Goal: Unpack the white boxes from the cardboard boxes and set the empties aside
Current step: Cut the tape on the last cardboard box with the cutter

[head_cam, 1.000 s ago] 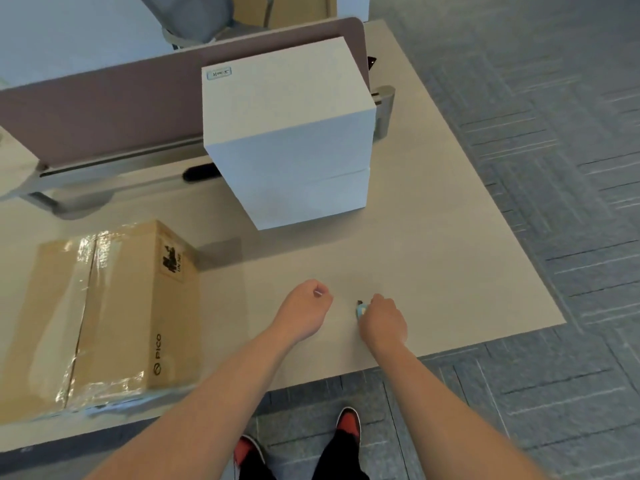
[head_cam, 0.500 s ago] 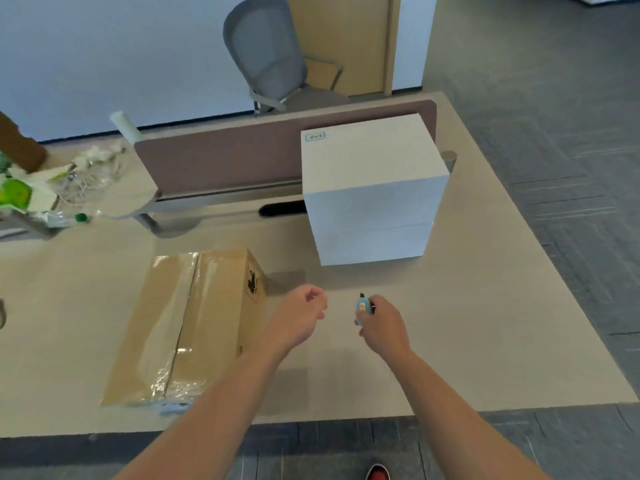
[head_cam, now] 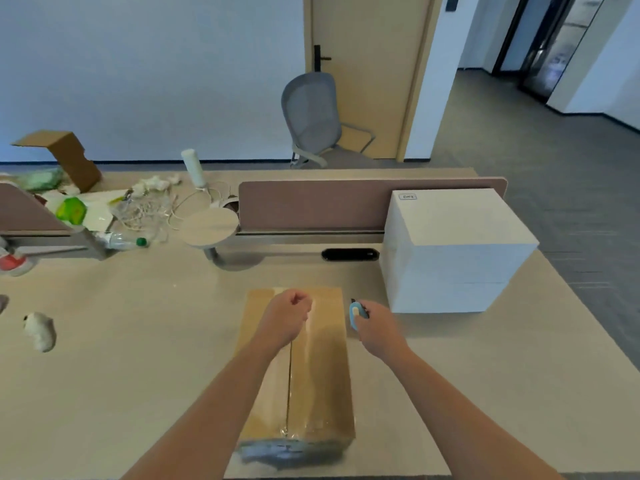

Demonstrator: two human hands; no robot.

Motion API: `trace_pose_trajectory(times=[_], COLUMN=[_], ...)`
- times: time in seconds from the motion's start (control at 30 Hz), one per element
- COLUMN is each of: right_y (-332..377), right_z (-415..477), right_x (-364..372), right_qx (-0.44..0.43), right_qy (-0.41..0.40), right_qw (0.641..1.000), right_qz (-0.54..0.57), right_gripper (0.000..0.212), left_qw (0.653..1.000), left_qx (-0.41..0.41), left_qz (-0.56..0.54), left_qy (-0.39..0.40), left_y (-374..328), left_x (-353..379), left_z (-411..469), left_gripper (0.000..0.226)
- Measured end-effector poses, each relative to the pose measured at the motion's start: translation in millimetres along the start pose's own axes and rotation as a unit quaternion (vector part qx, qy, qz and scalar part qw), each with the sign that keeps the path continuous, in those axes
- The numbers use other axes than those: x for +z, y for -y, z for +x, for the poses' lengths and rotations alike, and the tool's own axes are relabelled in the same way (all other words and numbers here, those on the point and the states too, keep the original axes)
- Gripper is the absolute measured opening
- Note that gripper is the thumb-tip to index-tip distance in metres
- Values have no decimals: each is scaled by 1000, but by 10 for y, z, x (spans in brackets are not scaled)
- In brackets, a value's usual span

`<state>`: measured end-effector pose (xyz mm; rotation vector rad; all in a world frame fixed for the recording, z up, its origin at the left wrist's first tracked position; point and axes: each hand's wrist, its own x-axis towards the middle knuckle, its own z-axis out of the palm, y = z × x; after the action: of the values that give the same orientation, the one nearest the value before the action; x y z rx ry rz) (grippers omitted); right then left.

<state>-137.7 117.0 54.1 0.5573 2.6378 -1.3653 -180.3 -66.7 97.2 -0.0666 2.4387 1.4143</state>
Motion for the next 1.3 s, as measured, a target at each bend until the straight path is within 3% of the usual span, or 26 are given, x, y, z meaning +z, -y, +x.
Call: trace_pose_trajectory(times=[0.13, 0.37, 0.7, 0.87, 1.03, 1.2, 1.3], right_y=[375, 656, 684, 739, 795, 813, 853], right_z=[-31, -108, 385, 741, 973, 1005, 1005], right_x=[480, 1026, 1229, 1237, 1254, 1245, 1243], right_qx=[40, 88, 90, 71, 50, 37, 30], right_qy=[-36, -65, -69, -58, -65, -45, -42], right_qw=[999, 994, 989, 987, 985, 983, 979], right_qz=[10, -16, -95, -129, -149, -172, -195], right_gripper=[6, 13, 32, 23, 15, 14, 13], left_qw=[995, 981, 971, 961, 946, 948, 943], left_qx=[18, 19, 43, 64, 75, 49, 63], left_qz=[87, 164, 190, 202, 244, 231, 237], left_qy=[36, 105, 140, 179, 198, 214, 224], left_y=[340, 699, 751, 679, 667, 705, 690], left_x=[-542, -924, -855, -765, -723, -703, -714], left_z=[248, 469, 883, 1113, 1219, 1279, 1273], left_gripper=[17, 45, 45, 53, 46, 24, 29])
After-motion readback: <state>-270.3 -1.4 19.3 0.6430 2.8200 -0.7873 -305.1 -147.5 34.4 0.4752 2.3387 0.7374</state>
